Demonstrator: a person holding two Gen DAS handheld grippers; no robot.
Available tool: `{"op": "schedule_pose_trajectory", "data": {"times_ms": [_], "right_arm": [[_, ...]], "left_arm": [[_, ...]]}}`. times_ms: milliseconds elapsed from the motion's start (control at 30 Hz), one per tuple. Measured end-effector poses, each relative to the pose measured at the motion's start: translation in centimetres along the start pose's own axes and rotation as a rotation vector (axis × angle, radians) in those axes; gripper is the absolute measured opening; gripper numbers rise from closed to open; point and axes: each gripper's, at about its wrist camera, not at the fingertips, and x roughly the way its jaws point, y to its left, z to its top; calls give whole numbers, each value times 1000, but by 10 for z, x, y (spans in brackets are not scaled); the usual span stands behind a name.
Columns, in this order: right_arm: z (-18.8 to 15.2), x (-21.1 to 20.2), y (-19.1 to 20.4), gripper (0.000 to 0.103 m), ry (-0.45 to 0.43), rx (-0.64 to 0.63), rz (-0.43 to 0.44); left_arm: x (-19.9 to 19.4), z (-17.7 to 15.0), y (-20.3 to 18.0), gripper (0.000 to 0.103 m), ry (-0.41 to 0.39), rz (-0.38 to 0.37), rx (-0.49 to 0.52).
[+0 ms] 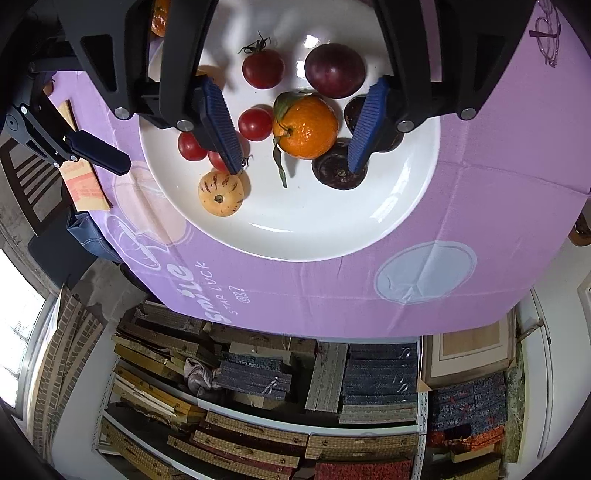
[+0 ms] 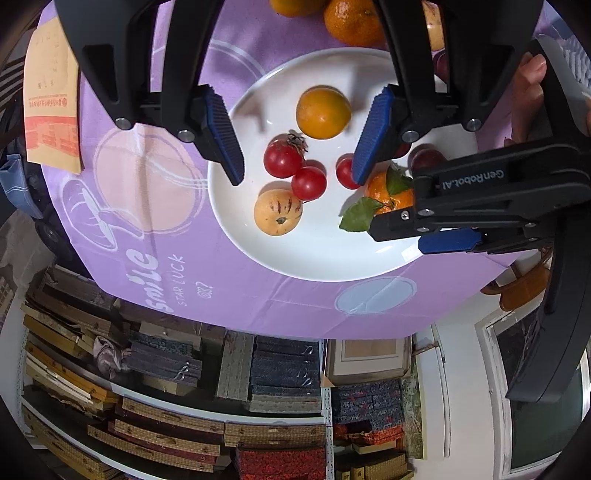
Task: Organize fruits
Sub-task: 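Lower the mandarin and red tomato onto the white plate and open both grippers, then move the left gripper to the dark red plum and close on it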
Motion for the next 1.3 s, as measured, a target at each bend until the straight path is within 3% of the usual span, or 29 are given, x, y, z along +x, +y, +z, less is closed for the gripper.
{"op": "schedule_pose_trajectory", "data": {"times_ms": [167,500,633,767,1067,1300], "right_arm": [[-23,-33,-7,68,-38,22,-8],[-90,-88,-12,80,-86,74,-30],[-114,-102,-5,82,-101,79,-52],[-133,-105,-1,84,-87,88,-49],[-136,-103,-4,85,-80,104,-39],[-134,-103,-11,85,-82,127,-33]], "left_arm": [[-28,-20,6,61,-20,19,4],[-50,-102,21,61,34,72,-8],[-53,-115,15,61,23,106,13],[-55,-118,14,62,15,84,-8],[-52,-125,-2,62,50,20,24],[-36,-141,0,62,117,51,47]]}}
